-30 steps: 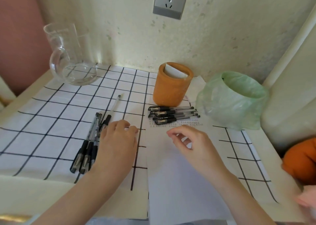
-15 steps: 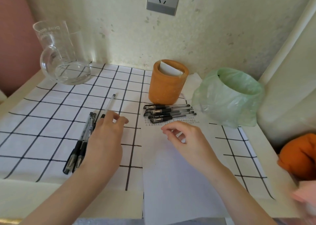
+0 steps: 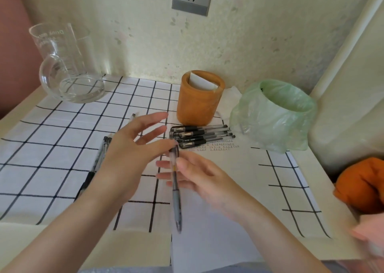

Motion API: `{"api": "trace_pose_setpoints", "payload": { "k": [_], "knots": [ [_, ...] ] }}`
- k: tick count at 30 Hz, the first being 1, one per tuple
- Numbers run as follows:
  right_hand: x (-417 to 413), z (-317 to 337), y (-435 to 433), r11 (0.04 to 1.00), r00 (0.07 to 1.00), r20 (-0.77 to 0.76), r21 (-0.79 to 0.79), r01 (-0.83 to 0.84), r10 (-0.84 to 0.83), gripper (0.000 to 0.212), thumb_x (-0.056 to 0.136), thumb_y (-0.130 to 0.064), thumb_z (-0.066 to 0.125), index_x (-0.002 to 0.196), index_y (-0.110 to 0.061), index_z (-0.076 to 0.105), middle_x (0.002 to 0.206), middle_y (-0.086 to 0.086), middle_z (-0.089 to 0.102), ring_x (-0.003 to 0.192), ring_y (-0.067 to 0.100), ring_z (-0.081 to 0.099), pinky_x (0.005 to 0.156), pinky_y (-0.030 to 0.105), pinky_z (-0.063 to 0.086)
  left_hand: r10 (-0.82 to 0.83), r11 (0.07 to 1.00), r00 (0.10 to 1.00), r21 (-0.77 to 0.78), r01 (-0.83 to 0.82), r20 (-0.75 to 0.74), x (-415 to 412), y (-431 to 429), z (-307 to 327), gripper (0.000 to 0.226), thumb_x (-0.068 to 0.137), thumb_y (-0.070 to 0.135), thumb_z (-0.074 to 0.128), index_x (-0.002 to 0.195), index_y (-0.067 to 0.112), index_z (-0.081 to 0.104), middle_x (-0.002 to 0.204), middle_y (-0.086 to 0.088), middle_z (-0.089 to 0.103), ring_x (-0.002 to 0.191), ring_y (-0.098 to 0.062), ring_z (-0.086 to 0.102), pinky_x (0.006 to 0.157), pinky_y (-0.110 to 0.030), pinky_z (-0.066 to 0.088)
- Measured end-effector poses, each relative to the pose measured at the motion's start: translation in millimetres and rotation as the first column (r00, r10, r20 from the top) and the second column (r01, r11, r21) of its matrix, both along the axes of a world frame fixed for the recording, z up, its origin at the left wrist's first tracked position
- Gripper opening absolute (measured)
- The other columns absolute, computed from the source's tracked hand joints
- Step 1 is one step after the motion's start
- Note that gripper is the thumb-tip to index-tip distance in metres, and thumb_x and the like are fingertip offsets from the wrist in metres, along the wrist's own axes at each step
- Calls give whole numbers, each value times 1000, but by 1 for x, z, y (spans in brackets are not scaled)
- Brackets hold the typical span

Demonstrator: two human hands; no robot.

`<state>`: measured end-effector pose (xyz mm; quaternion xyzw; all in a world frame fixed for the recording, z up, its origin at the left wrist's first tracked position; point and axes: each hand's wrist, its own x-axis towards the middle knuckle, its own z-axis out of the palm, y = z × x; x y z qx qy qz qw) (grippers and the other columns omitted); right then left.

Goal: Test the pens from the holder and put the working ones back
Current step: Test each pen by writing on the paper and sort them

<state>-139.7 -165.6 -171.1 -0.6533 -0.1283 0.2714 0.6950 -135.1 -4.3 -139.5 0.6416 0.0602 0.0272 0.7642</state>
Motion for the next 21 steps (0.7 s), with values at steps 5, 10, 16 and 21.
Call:
{"api": "trace_pose_setpoints", "payload": {
  "k": [5,10,16,21],
  "knots": [
    [-7,7,4,981,992,-123,193,16,8,21,96,-19,47,108,-2,53,86,8,63,64,18,59,65,29,54,-84,995,996,61,84,3,-8,-16,-5,36,76,2,70,102,26,68,99,6,71,99,1,64,73,-18,54],
    [9,13,-17,932,939,-335,310,189,-79,51,96,-54,33,101,-12,61,55,-6,34,43,6,25,40,19,16,-99,972,994,219,87,46,-4,-15,-12,24,87,10,59,103,26,66,98,9,71,97,1,63,83,-10,48],
    [24,20,-45,753,829,-525,462,468,-193,58,90,-60,38,51,-17,40,43,-6,23,35,9,22,36,23,13,-398,577,913,799,170,93,-12,-20,-33,24,92,18,53,104,37,61,106,27,57,101,13,47,87,1,33],
    [28,23,-51,724,824,-521,478,497,-221,48,89,-45,35,49,-18,40,41,-6,23,38,10,11,34,23,14,-561,315,825,940,132,72,-12,-23,-52,32,90,26,57,121,27,59,126,9,55,120,-8,48,98,-12,27]
  ]
}}
